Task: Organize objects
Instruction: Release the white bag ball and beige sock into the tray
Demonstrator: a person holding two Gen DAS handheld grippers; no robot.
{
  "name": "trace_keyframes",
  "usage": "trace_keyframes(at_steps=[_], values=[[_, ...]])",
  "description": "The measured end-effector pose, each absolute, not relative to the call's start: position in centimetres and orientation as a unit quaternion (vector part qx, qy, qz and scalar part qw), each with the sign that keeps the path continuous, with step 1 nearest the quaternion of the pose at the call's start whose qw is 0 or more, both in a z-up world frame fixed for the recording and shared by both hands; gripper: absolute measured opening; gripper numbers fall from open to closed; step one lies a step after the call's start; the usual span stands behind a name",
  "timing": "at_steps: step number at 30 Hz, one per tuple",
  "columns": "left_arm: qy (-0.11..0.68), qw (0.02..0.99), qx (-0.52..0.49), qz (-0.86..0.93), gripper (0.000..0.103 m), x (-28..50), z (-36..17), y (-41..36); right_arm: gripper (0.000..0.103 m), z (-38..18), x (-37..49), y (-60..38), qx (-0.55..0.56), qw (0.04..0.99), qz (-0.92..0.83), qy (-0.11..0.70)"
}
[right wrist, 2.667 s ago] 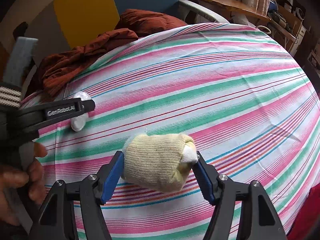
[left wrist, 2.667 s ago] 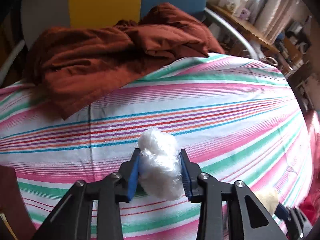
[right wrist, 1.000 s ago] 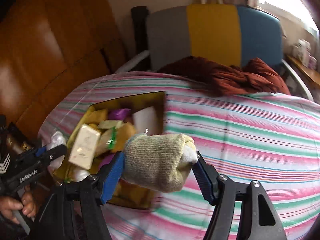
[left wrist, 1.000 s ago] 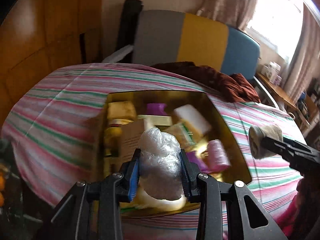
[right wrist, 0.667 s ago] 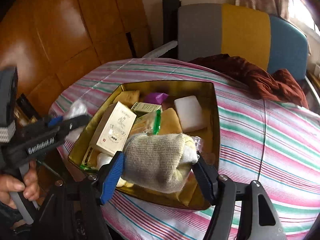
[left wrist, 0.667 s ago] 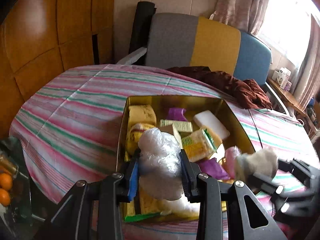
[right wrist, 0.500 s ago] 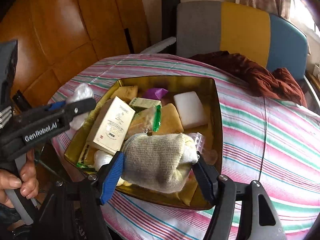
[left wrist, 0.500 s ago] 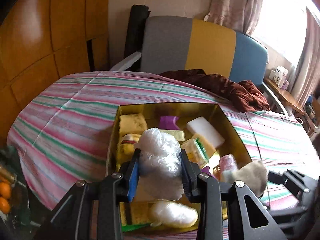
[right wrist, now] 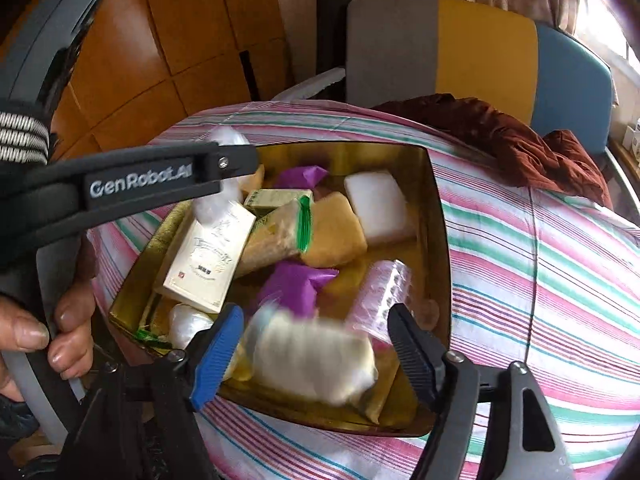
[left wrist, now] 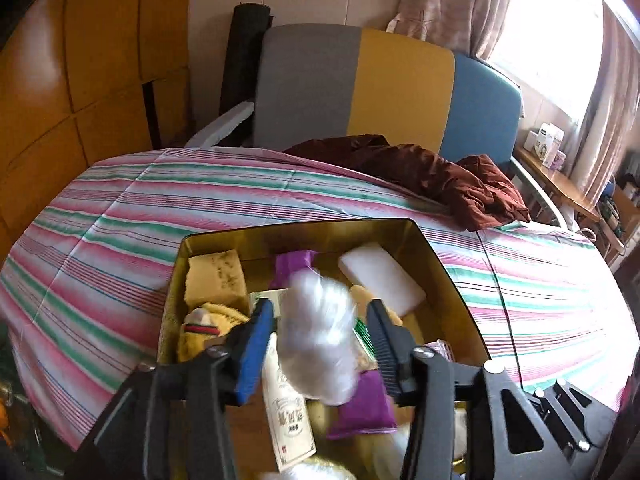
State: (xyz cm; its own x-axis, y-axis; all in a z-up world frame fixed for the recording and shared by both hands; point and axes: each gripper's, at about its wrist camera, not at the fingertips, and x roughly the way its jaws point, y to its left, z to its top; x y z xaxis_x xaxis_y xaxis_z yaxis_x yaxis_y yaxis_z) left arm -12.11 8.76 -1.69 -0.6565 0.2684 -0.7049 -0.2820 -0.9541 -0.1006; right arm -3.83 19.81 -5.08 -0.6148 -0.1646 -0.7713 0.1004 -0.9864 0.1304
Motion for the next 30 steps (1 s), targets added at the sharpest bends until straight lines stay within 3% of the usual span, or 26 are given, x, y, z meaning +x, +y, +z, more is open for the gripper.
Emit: trace_keyframes(at_steps=[7,9,12,25,30], values=[[0.016,0.145,-0.376,0.915,0.062,-11.1,-1.5,9.0,0.078,-5.0,-3.4,20.3,0.426,0.068,-0.901,-0.045],[0.018,0.139,-0.372,0.918,0.072,-10.7,-1.4,8.8,0.078,-4.8,-3.1,20.5,0.421,0.065,-0.903,-0.047],[0.015,0.137,-0.367,0.920,0.078,-10.0,-1.0,8.4,0.078,-4.4,-2.6,20.7,0.412,0.057,-0.908,-0.052],[-0.004,0.120,-0.357,0.926,0.092,-6.6,0.3,5.7,0.079,-2.4,-1.0,21.1,0.375,-0.027,-0.926,-0.033],[-0.012,0.099,-0.353,0.930,0.103,-4.7,0.3,4.6,0.079,-1.6,-0.2,21.2,0.355,-0.046,-0.933,-0.036]])
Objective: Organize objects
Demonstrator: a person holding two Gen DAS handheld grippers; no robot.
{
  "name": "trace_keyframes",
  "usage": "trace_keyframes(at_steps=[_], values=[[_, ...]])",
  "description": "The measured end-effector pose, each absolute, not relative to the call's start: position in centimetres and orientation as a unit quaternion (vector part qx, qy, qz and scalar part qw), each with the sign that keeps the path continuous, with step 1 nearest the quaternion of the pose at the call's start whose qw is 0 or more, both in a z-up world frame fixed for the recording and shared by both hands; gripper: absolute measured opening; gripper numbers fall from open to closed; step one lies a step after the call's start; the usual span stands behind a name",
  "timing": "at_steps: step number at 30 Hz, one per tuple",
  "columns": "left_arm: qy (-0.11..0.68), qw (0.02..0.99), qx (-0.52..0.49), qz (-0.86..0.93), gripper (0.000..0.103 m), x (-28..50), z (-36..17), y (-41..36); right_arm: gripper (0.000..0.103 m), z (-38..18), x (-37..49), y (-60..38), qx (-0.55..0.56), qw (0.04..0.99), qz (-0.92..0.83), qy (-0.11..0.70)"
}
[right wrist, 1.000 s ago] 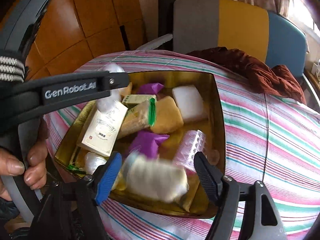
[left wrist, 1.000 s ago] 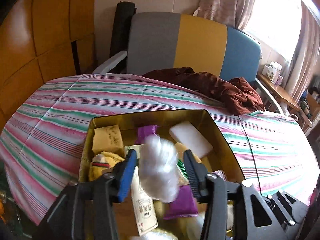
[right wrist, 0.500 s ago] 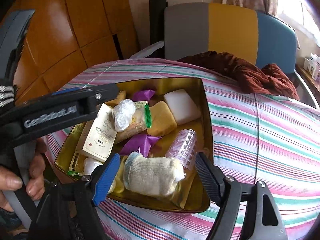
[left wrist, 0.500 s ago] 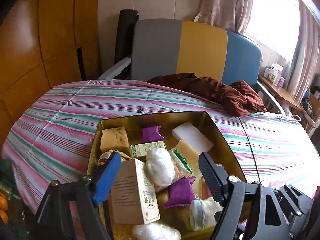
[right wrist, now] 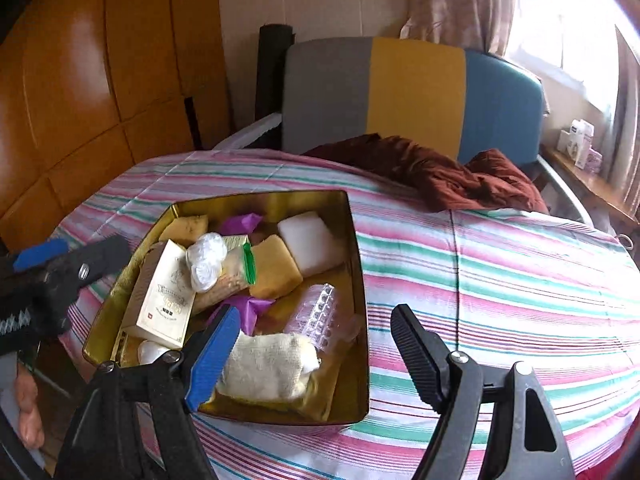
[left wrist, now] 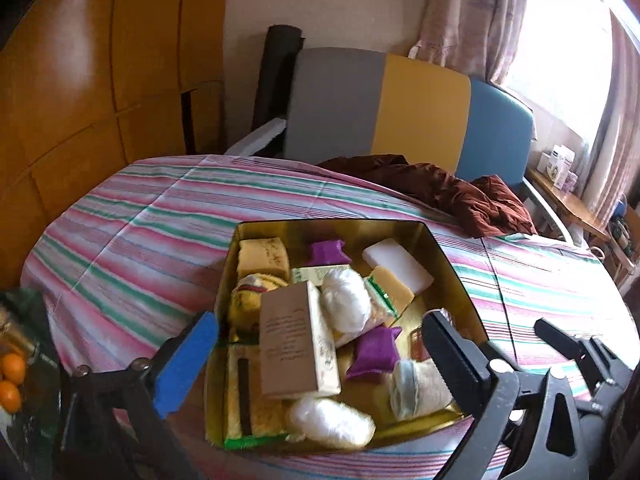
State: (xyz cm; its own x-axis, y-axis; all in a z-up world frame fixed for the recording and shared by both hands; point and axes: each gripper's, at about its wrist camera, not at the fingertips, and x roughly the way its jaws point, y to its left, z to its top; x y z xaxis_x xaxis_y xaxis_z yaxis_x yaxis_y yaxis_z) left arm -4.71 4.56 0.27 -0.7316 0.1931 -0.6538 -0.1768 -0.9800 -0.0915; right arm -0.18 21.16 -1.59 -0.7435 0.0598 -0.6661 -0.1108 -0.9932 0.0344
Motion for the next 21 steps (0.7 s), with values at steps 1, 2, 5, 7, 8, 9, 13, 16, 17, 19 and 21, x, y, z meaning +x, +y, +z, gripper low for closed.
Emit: trace_keyframes(at_steps=[1,2,5,7,8,9,13,16,17,19,21], values=[[-0.010,0.094,-0.353,0.931,0.103,-4.3,0.2,4.4,0.079,-1.4,0.0,21.2,-0.350,0.047,0.935,0.035],[-0.008,0.091,-0.355,0.930,0.103,-4.0,0.1,4.2,0.079,-1.2,0.3,21.1,-0.346,0.050,0.936,0.034],[-0.006,0.080,-0.362,0.929,0.103,-3.1,-0.5,3.9,0.079,-0.9,0.7,20.9,-0.340,0.052,0.938,0.033],[-0.008,0.082,-0.361,0.929,0.103,-2.4,-0.7,3.7,0.079,-1.0,1.0,20.8,-0.340,0.053,0.938,0.032],[-0.009,0.081,-0.360,0.929,0.103,-2.0,-0.8,3.6,0.079,-1.1,1.1,20.7,-0.342,0.056,0.937,0.031],[-0.001,0.072,-0.358,0.931,0.103,-1.6,-0.9,3.8,0.079,-1.1,1.2,20.7,-0.344,0.060,0.937,0.029],[0.029,0.059,-0.352,0.934,0.103,-0.5,-1.1,4.5,0.079,-1.6,1.5,21.3,-0.352,0.077,0.932,0.031],[0.006,0.066,-0.355,0.932,0.103,-0.3,-0.9,4.3,0.079,-1.6,1.5,21.7,-0.352,0.080,0.932,0.036],[-0.006,0.068,-0.355,0.932,0.103,-0.2,-0.6,4.1,0.079,-1.5,1.5,21.8,-0.351,0.080,0.932,0.037],[-0.023,0.065,-0.350,0.934,0.102,-0.3,-0.1,3.9,0.079,-1.4,1.6,21.8,-0.348,0.077,0.933,0.037],[-0.036,0.060,-0.345,0.936,0.102,-0.2,0.3,3.5,0.079,-1.4,1.6,21.6,-0.349,0.072,0.934,0.037]])
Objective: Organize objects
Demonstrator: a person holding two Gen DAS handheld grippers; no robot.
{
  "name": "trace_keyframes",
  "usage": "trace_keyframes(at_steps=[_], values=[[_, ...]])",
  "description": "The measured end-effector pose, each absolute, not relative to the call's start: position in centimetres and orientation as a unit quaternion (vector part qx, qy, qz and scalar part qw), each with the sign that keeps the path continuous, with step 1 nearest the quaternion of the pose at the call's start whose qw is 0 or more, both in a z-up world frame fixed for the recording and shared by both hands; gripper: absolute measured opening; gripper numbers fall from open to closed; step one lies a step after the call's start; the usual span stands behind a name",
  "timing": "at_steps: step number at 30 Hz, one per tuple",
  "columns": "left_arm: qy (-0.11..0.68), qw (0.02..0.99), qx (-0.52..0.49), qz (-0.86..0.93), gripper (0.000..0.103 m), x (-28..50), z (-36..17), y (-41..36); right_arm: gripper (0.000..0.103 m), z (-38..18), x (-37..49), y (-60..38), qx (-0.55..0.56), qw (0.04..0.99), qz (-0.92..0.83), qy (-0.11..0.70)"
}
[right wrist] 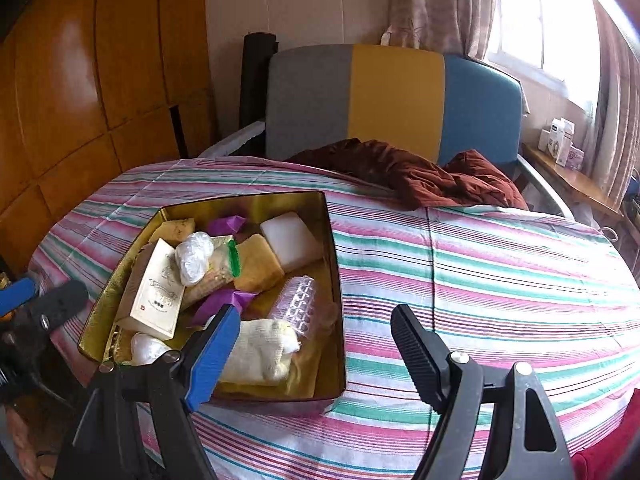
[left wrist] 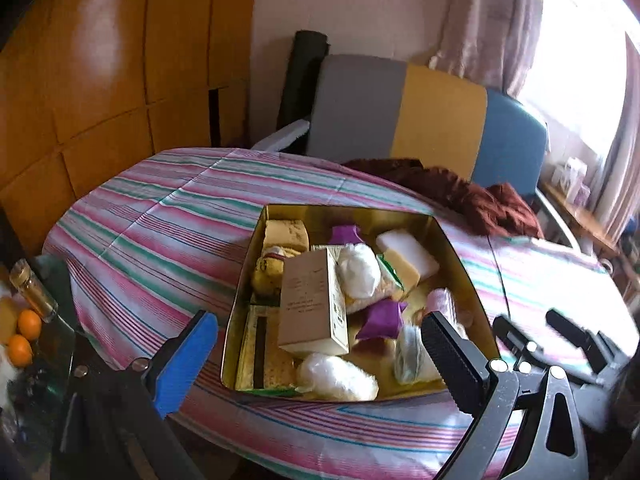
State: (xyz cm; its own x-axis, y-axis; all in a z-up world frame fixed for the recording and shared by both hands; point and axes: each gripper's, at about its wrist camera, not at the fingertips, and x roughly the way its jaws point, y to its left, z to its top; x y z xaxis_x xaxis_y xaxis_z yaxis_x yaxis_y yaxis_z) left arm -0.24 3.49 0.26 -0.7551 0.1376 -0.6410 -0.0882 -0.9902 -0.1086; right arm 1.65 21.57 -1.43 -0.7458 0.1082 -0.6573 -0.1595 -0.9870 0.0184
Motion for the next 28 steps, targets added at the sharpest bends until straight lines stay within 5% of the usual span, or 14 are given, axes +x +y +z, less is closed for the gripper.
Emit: trace_keyframes(at_steps=[28], values=[[-0.027,0.060,-0.346,0.936,0.099,-0.3,-0.2,3.6,0.079,-1.8,1.1,20.0,-0.357,0.056,0.932,0.022]])
